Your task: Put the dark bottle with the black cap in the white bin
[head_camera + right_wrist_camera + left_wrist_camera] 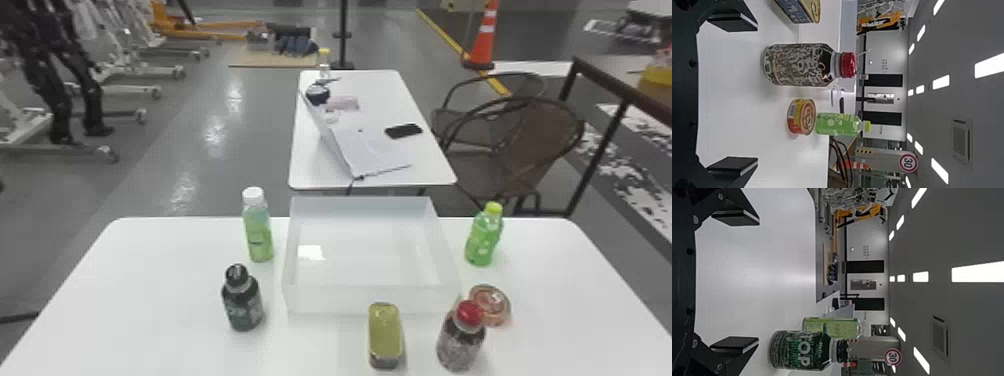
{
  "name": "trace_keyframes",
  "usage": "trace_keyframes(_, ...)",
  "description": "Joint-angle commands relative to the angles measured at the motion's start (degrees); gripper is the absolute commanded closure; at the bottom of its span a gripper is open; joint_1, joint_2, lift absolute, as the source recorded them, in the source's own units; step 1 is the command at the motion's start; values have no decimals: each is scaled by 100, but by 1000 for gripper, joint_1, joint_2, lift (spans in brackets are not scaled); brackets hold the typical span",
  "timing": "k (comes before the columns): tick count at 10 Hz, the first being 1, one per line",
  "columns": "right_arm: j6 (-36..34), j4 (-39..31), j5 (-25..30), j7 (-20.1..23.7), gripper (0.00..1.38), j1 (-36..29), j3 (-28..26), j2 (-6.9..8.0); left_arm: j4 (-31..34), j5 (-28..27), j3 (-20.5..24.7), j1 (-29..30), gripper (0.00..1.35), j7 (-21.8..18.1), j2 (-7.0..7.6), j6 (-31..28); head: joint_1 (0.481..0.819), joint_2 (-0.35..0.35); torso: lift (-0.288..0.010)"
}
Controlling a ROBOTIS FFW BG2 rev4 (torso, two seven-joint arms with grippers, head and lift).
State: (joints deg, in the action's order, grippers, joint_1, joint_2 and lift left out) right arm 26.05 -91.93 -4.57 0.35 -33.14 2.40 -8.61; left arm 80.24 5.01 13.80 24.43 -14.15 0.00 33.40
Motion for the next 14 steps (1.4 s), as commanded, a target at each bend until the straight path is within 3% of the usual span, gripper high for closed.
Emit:
trace_keyframes(1,-4,0,0,0,98,0,-3,0,0,0,0,-9,226,0,-15,0,549,0,-100)
trace_keyframes(6,-12,0,0,0,98,0,-3,0,0,0,-9,-9,237,0,-15,0,549,0,-100)
trace_keyframes(9,-12,0,-9,0,98,0,6,0,-35,88,-237,-149,237,0,-15,-211,549,0,-100)
trace_keyframes(12,-12,9,-18,0,98,9,-3,0,-395,422,-896,-756,233,-35,-15,-431,549,0,-100)
trace_keyframes(14,-12,17,-26,0,98,18,-3,0,-721,273,-993,-1186,231,-132,-15,-519,549,0,-100)
